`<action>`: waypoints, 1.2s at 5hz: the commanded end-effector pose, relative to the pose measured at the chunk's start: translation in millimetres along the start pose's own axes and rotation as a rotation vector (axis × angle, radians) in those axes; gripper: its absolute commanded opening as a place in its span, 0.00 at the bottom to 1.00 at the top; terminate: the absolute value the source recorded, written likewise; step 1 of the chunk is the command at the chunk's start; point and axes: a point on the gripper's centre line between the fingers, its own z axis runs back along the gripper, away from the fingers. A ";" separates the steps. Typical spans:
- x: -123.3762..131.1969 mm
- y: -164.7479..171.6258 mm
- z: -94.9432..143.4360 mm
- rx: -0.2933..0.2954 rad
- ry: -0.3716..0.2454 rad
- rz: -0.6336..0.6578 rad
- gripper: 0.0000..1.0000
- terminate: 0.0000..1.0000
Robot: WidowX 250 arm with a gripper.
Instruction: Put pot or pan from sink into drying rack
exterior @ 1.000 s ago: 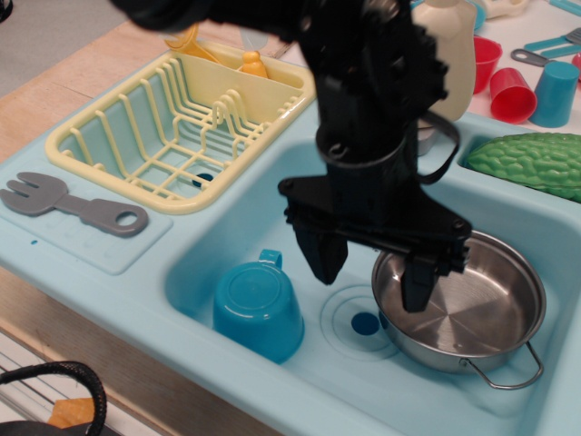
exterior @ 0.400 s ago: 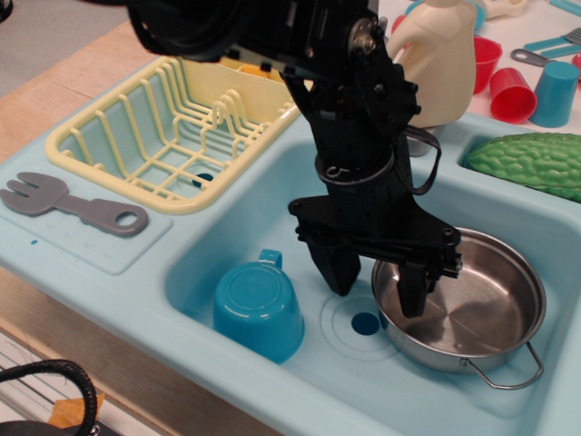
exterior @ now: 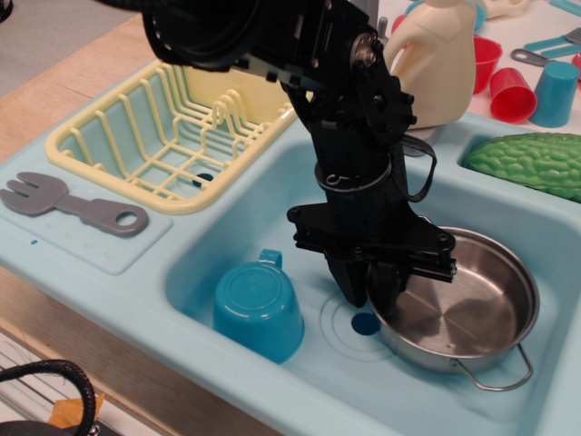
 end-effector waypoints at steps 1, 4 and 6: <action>3.7 -6.8 26.1 0.025 -0.010 0.012 0.00 0.00; -28.7 50.3 104.0 0.101 -0.135 0.164 0.00 0.00; -21.1 117.5 124.8 0.078 -0.200 0.199 0.00 0.00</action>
